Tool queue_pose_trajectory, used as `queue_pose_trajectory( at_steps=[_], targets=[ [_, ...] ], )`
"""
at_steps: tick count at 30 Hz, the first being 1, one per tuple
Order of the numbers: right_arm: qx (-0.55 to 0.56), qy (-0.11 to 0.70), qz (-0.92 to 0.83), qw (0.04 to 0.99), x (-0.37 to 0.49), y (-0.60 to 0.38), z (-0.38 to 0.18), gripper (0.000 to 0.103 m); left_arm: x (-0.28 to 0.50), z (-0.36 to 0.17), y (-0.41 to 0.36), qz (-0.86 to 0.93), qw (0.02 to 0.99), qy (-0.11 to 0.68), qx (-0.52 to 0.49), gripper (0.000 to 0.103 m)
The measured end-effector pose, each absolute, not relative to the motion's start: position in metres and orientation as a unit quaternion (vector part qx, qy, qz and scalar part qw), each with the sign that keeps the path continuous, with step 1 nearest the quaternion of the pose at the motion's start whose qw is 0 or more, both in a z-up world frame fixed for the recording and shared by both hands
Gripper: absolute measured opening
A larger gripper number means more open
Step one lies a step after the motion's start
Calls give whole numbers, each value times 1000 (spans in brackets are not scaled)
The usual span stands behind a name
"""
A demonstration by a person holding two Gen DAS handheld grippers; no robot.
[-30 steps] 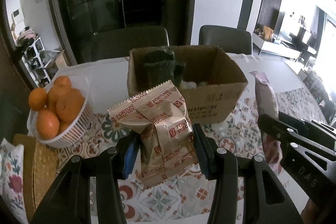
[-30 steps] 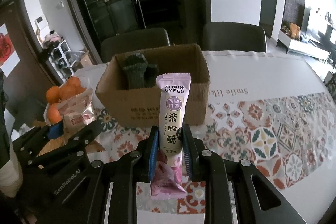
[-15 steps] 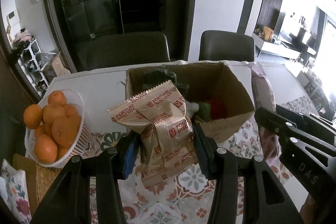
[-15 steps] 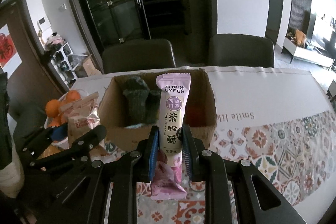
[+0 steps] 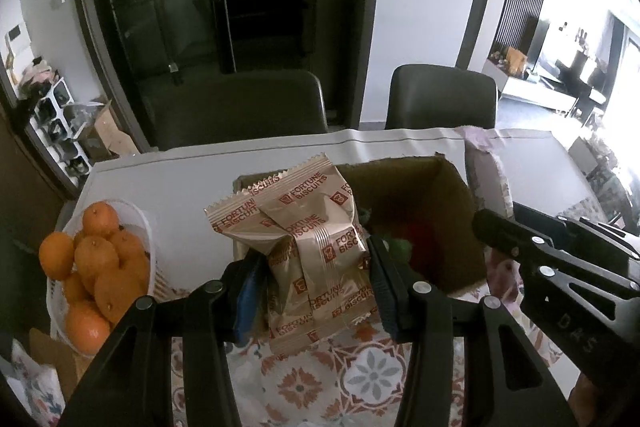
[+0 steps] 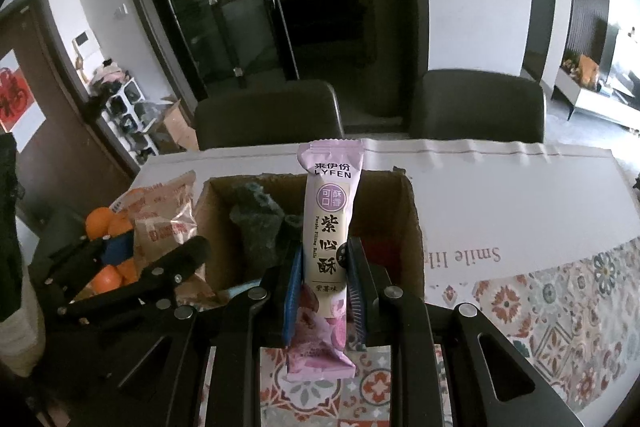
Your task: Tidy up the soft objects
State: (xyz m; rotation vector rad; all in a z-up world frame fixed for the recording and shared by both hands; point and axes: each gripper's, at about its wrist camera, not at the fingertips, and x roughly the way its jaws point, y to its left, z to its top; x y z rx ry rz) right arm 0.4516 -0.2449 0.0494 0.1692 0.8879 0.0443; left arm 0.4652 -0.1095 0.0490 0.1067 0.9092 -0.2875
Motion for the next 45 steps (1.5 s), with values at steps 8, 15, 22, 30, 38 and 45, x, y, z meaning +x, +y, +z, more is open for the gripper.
queue_pose_trajectory(
  at_steps=[8,15,22,30,38,45],
  targets=[
    [84,465,29,881,494,-257,28,23,501,32,-117,-131,874,465,55,48],
    [79,485,26,871,516,-262,4,23,520,7,-128,-125,863,486,60,50],
    [57,491,16,869,515,-260,-3,44,519,-7,-133,-115,859,493,78,63],
    [49,469,-12,882,486,-258,16,56,496,10,-127,-101,876,463,88,73],
    [70,450,-29,890,440,-259,29,58,444,45,-106,-66,907,409,74,89],
    [62,397,-43,914,383,-250,49,67,388,61,-91,-37,927,365,71,96]
  ],
)
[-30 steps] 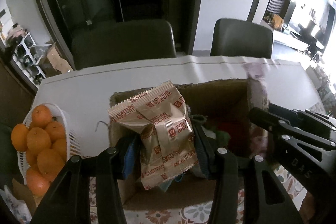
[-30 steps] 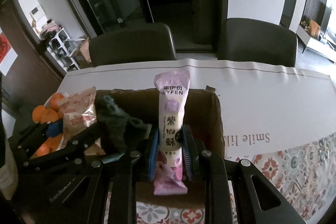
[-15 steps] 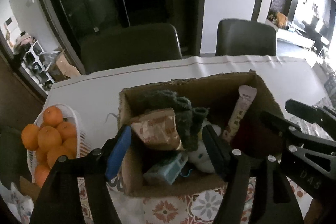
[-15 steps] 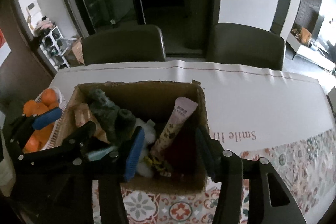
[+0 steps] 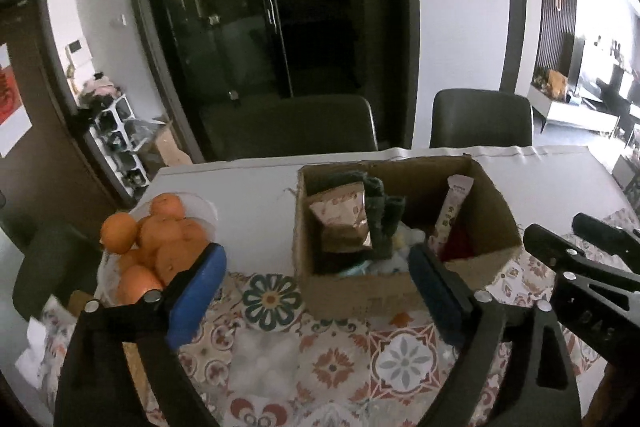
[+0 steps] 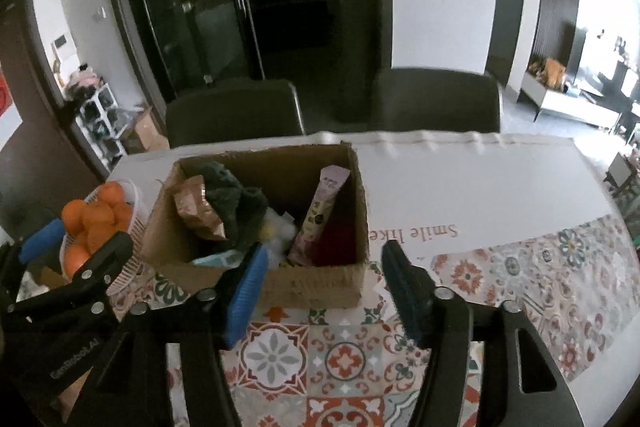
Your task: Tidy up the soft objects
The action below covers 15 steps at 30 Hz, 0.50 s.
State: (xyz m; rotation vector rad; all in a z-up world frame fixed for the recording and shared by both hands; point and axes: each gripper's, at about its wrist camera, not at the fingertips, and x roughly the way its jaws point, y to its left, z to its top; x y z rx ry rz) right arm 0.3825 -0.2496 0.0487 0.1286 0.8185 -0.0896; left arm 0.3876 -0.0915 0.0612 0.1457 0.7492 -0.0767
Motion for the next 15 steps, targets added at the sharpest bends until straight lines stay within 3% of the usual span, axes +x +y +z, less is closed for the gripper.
queue_pose_trajectory(
  at_steps=[15],
  targets=[
    [51,292,-42,954,252,-223,68,71,258,82,-65,-27,958,276,71,103]
  ],
)
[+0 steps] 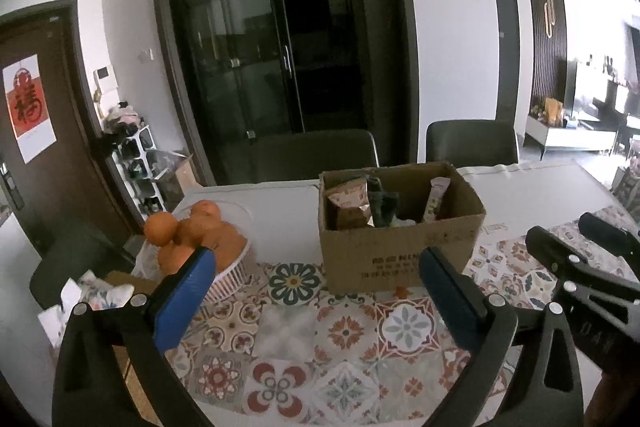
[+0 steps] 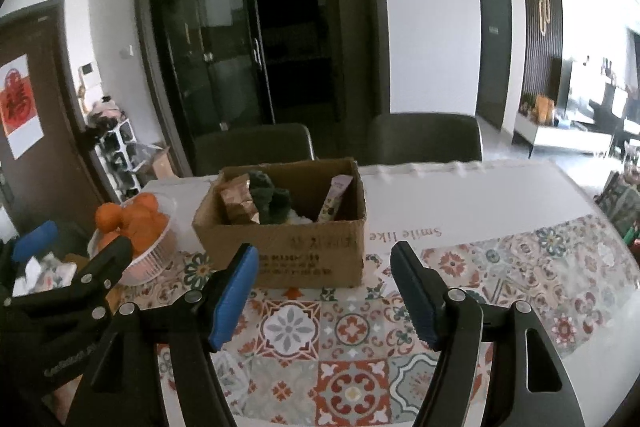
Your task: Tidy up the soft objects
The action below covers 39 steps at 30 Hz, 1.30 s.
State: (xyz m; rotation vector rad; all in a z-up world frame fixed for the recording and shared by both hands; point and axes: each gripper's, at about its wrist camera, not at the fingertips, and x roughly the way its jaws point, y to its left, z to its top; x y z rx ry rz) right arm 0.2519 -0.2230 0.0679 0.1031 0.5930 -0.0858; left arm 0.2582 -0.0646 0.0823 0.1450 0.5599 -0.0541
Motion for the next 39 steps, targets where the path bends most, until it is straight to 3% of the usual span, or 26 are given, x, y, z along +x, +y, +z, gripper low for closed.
queue_pose_trajectory(
  at_steps=[39],
  targets=[
    [42,206,-108,972,116,-200,69,81,133,64,-26,-63,972,226,30,103]
  ],
)
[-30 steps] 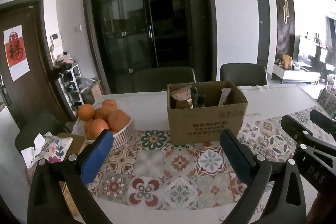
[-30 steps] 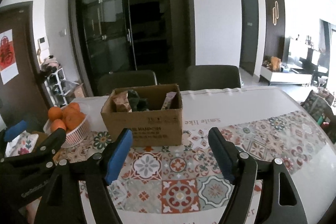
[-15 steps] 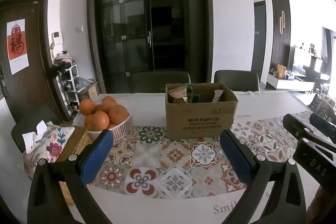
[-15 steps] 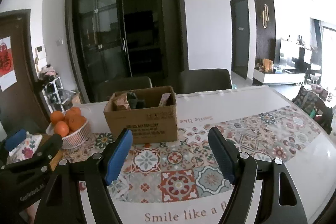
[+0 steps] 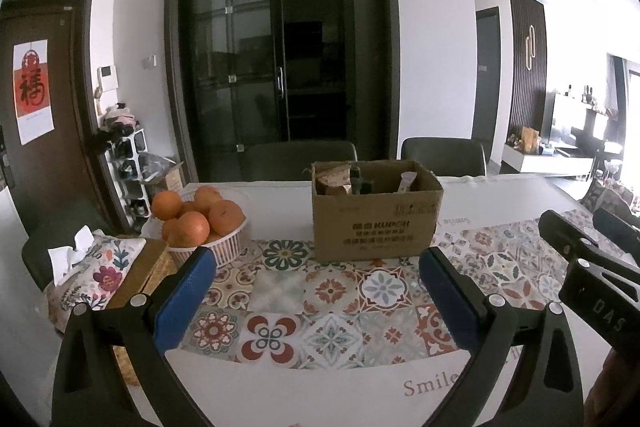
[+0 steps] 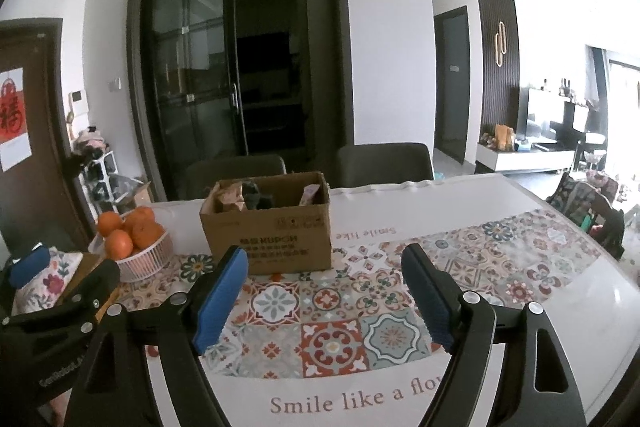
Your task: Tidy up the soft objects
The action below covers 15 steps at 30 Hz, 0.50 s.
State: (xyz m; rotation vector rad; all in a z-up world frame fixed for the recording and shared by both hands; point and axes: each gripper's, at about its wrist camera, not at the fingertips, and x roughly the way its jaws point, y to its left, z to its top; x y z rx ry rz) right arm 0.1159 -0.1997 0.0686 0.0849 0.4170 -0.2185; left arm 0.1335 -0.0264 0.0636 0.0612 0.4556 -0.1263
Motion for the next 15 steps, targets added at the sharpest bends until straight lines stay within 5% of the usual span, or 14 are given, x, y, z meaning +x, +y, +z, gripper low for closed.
queue_pose_trajectory(
  at_steps=[15],
  targets=[
    [44,201,-102,973,113,-199,69,81,119,74,-23,-55,978,199,34,103]
  ],
)
